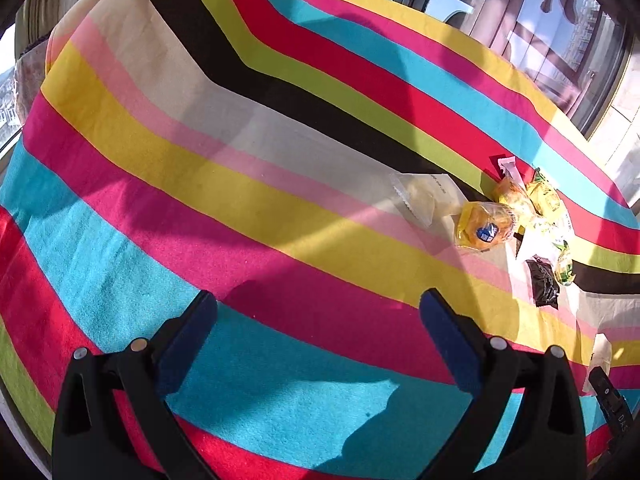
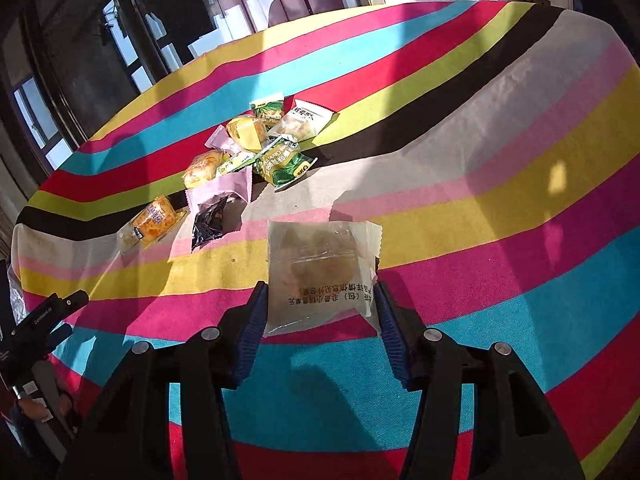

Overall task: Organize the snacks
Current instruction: 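Grasp the yellow bread roll packet with the left tool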

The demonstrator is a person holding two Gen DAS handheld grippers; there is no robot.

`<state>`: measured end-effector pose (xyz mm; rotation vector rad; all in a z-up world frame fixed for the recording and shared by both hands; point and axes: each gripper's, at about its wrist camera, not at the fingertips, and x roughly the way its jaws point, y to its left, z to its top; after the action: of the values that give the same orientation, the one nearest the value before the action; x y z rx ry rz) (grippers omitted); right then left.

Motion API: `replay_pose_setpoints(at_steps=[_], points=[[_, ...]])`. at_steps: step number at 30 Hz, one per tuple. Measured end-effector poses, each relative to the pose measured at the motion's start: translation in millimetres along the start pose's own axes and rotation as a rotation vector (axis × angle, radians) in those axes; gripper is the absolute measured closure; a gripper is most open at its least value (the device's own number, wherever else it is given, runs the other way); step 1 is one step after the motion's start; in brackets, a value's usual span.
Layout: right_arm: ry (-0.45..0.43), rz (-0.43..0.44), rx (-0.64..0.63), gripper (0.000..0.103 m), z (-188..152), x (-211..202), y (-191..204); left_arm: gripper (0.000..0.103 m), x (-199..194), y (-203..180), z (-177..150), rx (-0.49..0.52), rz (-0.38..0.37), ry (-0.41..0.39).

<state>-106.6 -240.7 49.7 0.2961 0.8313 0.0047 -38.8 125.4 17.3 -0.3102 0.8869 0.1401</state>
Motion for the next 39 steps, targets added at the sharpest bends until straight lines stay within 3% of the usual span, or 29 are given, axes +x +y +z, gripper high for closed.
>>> replay_pose_setpoints(at_steps=[5,8,11,14,17,18,20,26,28,29,30,32,37,38,39], points=[[-0.012,0.013,-0.085,0.05,-6,0,17,0.002,14,-75,24,0.23,-0.05,-0.002],[-0.012,0.025,-0.057,0.049,-6,0,11,0.002,41,-127,35,0.476,-0.043,0.042],[-0.012,0.039,-0.019,0.049,-5,1,4,0.005,56,-153,38,0.604,-0.041,0.037],[-0.012,0.045,-0.018,0.049,-6,0,4,0.025,59,-166,37,0.668,-0.161,0.064],[-0.012,0.053,-0.014,0.049,-6,0,3,0.061,58,-177,24,0.756,-0.134,0.075],[-0.014,0.056,-0.01,0.049,-6,0,3,0.063,52,-175,21,0.741,-0.175,0.084],[-0.018,0.062,-0.003,0.049,-6,-1,1,0.064,35,-167,11,0.7,-0.253,0.085],[-0.014,0.064,-0.005,0.049,-7,-1,2,0.06,-1,-139,-38,0.698,-0.293,0.086],[-0.012,0.06,-0.004,0.049,-7,0,3,0.033,-9,-135,-49,0.721,-0.273,0.084],[-0.011,0.06,-0.004,0.049,-6,0,2,0.009,-12,-135,-53,0.745,-0.239,0.055],[-0.01,0.058,-0.003,0.049,-6,0,2,0.006,-13,-138,-56,0.773,-0.207,0.018],[-0.009,0.054,-0.002,0.049,-6,1,2,0.006,-8,-143,-55,0.8,-0.179,0.016],[-0.005,0.052,-0.004,0.049,-6,1,2,0.006,8,-157,-45,0.78,-0.207,0.037],[-0.005,0.053,-0.004,0.049,-6,2,2,0.012,13,-159,-45,0.771,-0.221,0.053],[-0.005,0.053,-0.004,0.049,-6,2,2,0.027,17,-160,-45,0.756,-0.238,0.078]])
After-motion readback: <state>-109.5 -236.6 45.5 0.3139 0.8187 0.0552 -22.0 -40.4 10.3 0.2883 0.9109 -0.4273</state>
